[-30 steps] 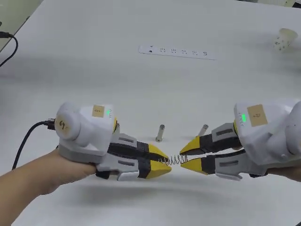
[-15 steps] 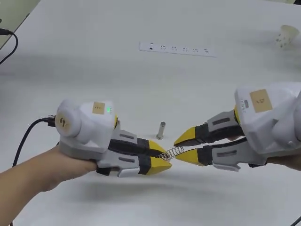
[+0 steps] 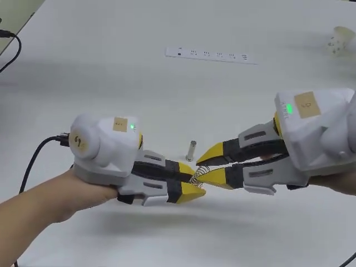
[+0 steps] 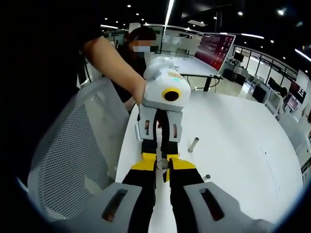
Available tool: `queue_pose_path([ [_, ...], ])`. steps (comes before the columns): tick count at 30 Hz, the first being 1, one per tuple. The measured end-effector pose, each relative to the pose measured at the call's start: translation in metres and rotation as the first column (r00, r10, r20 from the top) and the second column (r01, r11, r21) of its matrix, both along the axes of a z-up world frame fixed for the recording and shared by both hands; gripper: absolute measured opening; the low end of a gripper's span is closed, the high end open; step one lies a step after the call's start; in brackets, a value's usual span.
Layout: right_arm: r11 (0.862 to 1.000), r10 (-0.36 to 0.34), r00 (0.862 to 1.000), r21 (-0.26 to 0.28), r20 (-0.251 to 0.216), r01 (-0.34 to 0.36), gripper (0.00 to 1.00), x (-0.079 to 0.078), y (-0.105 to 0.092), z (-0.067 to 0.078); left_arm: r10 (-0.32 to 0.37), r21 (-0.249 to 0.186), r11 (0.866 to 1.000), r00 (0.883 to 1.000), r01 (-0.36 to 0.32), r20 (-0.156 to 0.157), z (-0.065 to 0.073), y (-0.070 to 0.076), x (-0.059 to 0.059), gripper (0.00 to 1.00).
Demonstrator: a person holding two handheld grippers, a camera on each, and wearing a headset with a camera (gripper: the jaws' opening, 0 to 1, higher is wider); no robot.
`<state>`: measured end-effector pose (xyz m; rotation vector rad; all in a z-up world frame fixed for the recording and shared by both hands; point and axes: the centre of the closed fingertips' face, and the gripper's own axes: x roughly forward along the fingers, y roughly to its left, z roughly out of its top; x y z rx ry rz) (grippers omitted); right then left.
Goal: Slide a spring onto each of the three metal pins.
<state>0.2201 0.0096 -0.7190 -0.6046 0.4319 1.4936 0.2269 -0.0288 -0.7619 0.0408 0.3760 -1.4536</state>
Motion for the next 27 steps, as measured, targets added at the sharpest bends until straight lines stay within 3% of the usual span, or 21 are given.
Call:
queue_pose_path([
  [11, 0.998, -0.014, 1.000, 0.058, 0.004, 0.013, 0.07, -0.0005, 0.0098, 0.0023, 0.006, 0.010, 1.000, 1.000, -0.006, 0.011, 0.0011, 0.0061, 0.0009, 0.02],
  [27, 0.997, -0.024, 0.998, 0.068, 0.051, 0.021, 0.07, 0.0038, 0.0119, 0.0034, 0.016, 0.015, 1.000, 0.999, -0.017, 0.028, 0.0036, 0.0097, 0.0031, 0.02],
])
